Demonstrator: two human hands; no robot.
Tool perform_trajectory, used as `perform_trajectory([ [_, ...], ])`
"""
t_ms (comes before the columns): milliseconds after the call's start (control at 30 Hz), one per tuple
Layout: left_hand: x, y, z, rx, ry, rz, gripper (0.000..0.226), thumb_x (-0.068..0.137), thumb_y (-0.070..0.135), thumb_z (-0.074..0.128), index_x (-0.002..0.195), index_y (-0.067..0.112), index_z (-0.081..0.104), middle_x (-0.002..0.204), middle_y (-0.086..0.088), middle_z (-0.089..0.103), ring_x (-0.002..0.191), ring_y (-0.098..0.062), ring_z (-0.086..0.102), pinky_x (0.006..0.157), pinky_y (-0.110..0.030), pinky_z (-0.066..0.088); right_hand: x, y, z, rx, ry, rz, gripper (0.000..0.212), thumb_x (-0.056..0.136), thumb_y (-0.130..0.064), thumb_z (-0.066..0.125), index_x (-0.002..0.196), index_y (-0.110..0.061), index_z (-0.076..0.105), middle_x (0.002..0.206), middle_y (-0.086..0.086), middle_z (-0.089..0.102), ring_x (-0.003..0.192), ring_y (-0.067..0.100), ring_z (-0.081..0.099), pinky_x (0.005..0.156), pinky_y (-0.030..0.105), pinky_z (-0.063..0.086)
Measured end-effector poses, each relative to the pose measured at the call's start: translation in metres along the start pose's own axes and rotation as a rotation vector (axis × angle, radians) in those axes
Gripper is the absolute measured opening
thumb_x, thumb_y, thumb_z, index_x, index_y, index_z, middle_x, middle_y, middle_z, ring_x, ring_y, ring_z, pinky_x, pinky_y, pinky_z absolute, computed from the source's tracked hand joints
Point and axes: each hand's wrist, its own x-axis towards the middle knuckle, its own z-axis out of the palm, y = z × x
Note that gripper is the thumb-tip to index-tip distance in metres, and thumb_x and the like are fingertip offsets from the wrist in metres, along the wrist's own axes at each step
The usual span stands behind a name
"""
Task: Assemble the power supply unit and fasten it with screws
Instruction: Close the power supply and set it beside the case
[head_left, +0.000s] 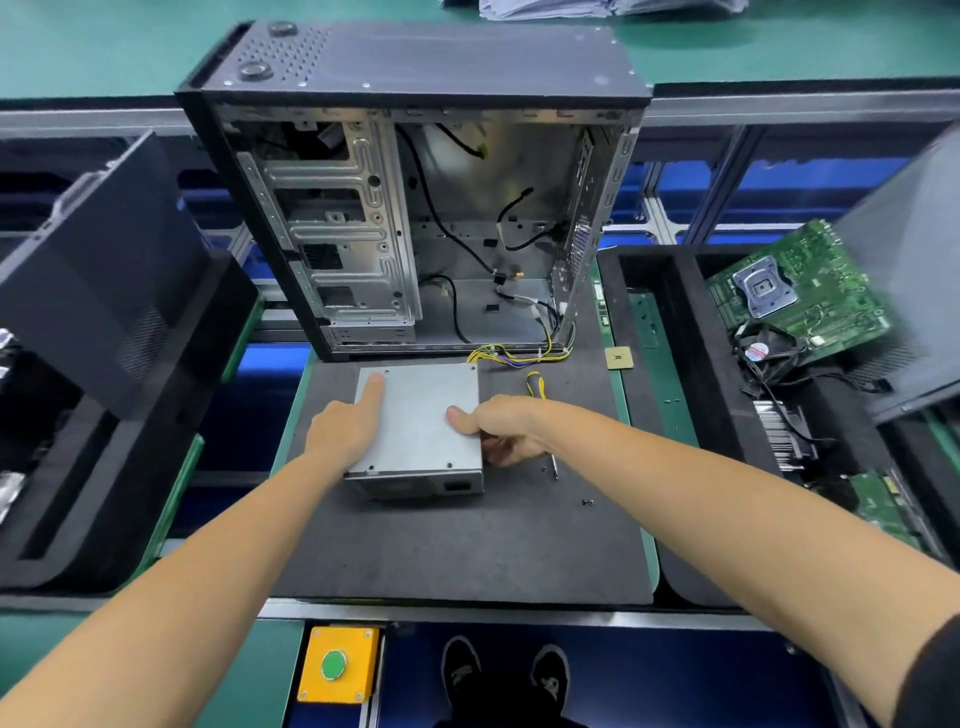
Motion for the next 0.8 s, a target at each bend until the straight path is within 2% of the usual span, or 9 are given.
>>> perform_trajectory([
  [167, -0.002, 0.003, -0.002, 0.045, -0.005, 0.007, 0.104, 0.084, 0.081, 0.015, 0.141, -0.002, 0.043, 0.141, -0.020, 0.049, 0.123, -0.037, 0.049, 0.099, -0.040, 0.036, -0.006, -0.004, -0.003, -0.156, -0.007, -0.007, 0.047, 0.093, -0.052, 0.053, 0.113, -0.009, 0.054, 0.105, 0.006, 0.056, 0.091, 0.023, 0.051, 0.088, 0.033, 0.047],
  [233, -0.002, -0.001, -0.002, 0.012, -0.028, 0.004, 0.104, 0.083, 0.081, 0.016, 0.142, 0.000, 0.042, 0.142, -0.018, 0.048, 0.123, -0.036, 0.049, 0.095, -0.039, 0.036, -0.005, -0.005, -0.001, -0.108, -0.052, -0.008, 0.050, 0.095, -0.047, 0.053, 0.121, -0.004, 0.054, 0.106, 0.008, 0.058, 0.091, 0.023, 0.053, 0.085, 0.035, 0.051],
  [300, 0.000, -0.004, -0.003, -0.079, -0.056, -0.014, 0.103, 0.081, 0.082, 0.022, 0.144, 0.002, 0.040, 0.144, -0.015, 0.047, 0.124, -0.035, 0.048, 0.098, -0.039, 0.037, -0.002, -0.005, -0.003, -0.070, -0.072, -0.014, 0.049, 0.096, -0.042, 0.055, 0.124, -0.002, 0.053, 0.105, 0.010, 0.060, 0.091, 0.024, 0.056, 0.081, 0.036, 0.053],
  [433, -0.001, -0.008, -0.009, -0.263, -0.139, -0.053, 0.102, 0.074, 0.083, 0.033, 0.142, 0.008, 0.044, 0.140, -0.009, 0.050, 0.122, -0.032, 0.050, 0.106, -0.045, 0.040, 0.001, -0.008, -0.003, -0.075, -0.079, -0.013, 0.039, 0.095, -0.037, 0.059, 0.117, -0.004, 0.056, 0.106, 0.011, 0.063, 0.092, 0.026, 0.061, 0.085, 0.039, 0.053],
  [567, 0.000, -0.010, -0.011, -0.373, -0.169, -0.055, 0.092, 0.082, 0.076, 0.042, 0.146, 0.010, 0.038, 0.148, -0.007, 0.043, 0.131, -0.030, 0.043, 0.112, -0.046, 0.034, 0.003, -0.013, -0.003, -0.094, -0.091, 0.014, 0.025, 0.095, -0.032, 0.060, 0.100, -0.008, 0.056, 0.093, 0.007, 0.065, 0.080, 0.022, 0.063, 0.074, 0.035, 0.053],
  [600, 0.001, -0.010, -0.012, -0.382, -0.177, -0.056, 0.091, 0.084, 0.075, 0.042, 0.146, 0.009, 0.038, 0.148, -0.006, 0.043, 0.132, -0.029, 0.043, 0.112, -0.046, 0.033, 0.002, -0.015, -0.003, -0.108, -0.096, 0.032, 0.027, 0.095, -0.032, 0.060, 0.103, -0.007, 0.057, 0.095, 0.008, 0.066, 0.082, 0.022, 0.064, 0.076, 0.035, 0.054],
  [700, -0.001, -0.011, -0.014, -0.408, -0.270, -0.052, 0.086, 0.086, 0.074, 0.042, 0.146, 0.012, 0.040, 0.148, -0.003, 0.044, 0.133, -0.026, 0.043, 0.114, -0.043, 0.031, 0.000, -0.025, -0.008, -0.300, -0.128, 0.123, 0.050, 0.095, -0.039, 0.057, 0.122, 0.003, 0.054, 0.118, 0.020, 0.064, 0.100, 0.033, 0.064, 0.094, 0.041, 0.051],
  [733, -0.002, -0.010, -0.015, -0.423, -0.299, -0.047, 0.084, 0.087, 0.073, 0.042, 0.145, 0.013, 0.041, 0.148, -0.002, 0.045, 0.133, -0.025, 0.044, 0.115, -0.042, 0.030, -0.005, -0.032, -0.009, -0.382, -0.156, 0.163, 0.055, 0.096, -0.043, 0.053, 0.121, 0.005, 0.055, 0.116, 0.023, 0.064, 0.097, 0.035, 0.064, 0.092, 0.040, 0.052],
  [800, -0.005, -0.010, -0.017, -0.455, -0.358, -0.041, 0.075, 0.090, 0.070, 0.042, 0.141, 0.015, 0.046, 0.143, 0.000, 0.051, 0.130, -0.023, 0.049, 0.114, -0.041, 0.032, -0.015, -0.044, -0.011, -0.537, -0.202, 0.260, 0.063, 0.097, -0.053, 0.045, 0.104, 0.008, 0.059, 0.097, 0.027, 0.065, 0.083, 0.035, 0.066, 0.080, 0.036, 0.054],
])
